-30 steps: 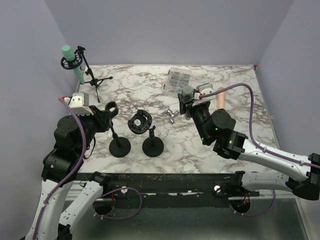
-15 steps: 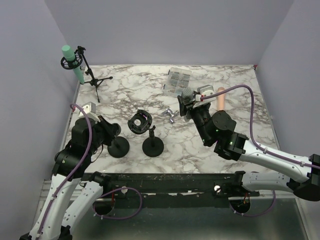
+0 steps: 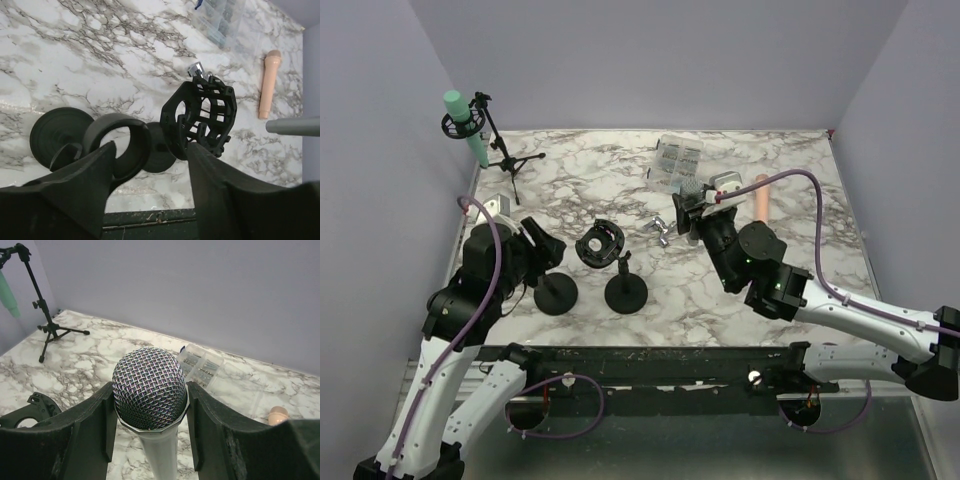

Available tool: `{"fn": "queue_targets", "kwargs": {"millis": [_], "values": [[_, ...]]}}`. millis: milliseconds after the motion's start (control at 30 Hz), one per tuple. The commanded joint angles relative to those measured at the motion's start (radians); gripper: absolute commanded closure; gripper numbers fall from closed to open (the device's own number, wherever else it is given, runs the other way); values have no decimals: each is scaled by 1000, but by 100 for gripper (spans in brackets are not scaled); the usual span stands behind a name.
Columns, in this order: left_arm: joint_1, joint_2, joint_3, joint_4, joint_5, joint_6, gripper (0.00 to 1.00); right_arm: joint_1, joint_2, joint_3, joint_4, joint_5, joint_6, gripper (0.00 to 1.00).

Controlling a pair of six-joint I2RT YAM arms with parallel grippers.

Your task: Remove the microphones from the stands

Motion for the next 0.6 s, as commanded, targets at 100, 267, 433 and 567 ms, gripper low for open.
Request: {"fn": "queue_targets", "kwargs": {"millis": [100,267,433,567], "values": [[-4,111,206,-21,20,151,23,-12,70,28,-56,77,26,99],[-4,135,288,60,70,233,13,-41,115,31,-150,100,97,99],[-4,142,345,138,89,327,7,-114,165,39,-314,102,203,99],[-4,120,332,215,120,425,4,-197,212,50,-467,91,313,99]]}}
